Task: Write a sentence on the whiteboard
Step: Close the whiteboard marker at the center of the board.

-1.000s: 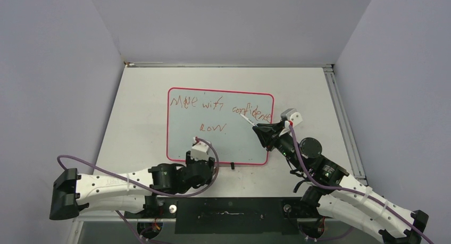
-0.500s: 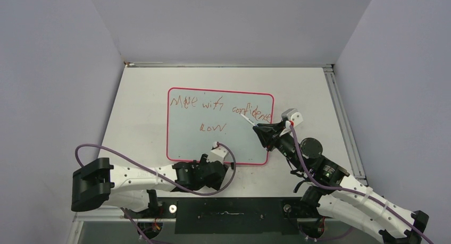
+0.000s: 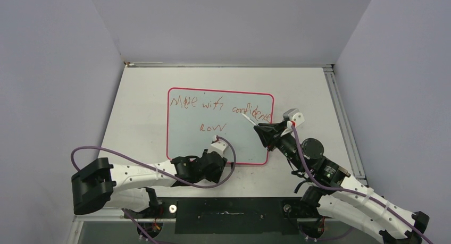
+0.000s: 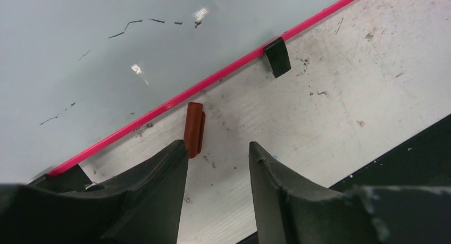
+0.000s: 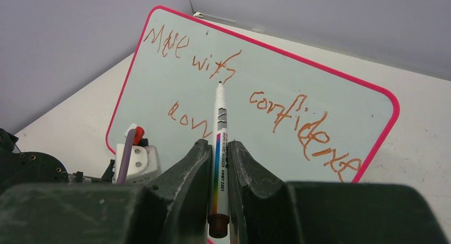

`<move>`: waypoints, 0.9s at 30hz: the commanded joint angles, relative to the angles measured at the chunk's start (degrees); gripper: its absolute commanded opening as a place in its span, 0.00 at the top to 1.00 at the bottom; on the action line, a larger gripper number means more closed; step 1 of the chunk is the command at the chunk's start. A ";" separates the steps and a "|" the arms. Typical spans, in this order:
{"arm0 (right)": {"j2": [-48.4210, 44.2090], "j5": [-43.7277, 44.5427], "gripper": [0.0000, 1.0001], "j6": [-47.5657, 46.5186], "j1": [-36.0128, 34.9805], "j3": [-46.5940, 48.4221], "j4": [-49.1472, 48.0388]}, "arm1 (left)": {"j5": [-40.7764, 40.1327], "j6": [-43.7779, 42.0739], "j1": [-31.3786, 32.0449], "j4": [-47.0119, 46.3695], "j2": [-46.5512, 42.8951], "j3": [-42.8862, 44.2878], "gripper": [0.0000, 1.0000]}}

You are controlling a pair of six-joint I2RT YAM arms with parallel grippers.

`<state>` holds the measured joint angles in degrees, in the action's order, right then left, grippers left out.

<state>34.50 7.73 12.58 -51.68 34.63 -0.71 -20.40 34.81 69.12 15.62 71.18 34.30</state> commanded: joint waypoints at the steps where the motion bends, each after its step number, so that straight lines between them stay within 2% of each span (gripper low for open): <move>1: -0.31 0.90 0.93 0.25 0.22 0.69 -1.84 | 2.54 -1.97 -1.09 -2.95 1.77 0.26 0.57; 8: -0.97 1.41 0.93 0.09 0.27 0.84 -1.32 | -1.71 -0.28 -1.10 -1.92 3.75 -0.07 0.60; 14: -1.10 1.76 0.93 -0.02 0.20 0.96 -0.87 | -1.51 -0.57 -1.10 -1.07 6.33 0.76 0.61; 17: -1.09 1.80 0.93 0.07 0.23 0.98 -0.87 | -0.63 0.20 -1.10 -0.63 7.00 0.44 0.67; 25: -0.85 1.64 0.93 -0.01 0.25 1.39 0.03 | 0.83 0.62 0.67 2.36 6.98 0.48 0.99; 27: -0.63 1.04 0.93 0.07 0.22 2.07 1.27 | 1.85 0.04 1.42 2.14 6.03 0.30 1.00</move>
<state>34.04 8.75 12.58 -51.68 34.63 0.14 -21.15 35.31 68.95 15.40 77.91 34.11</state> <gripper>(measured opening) 0.152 0.132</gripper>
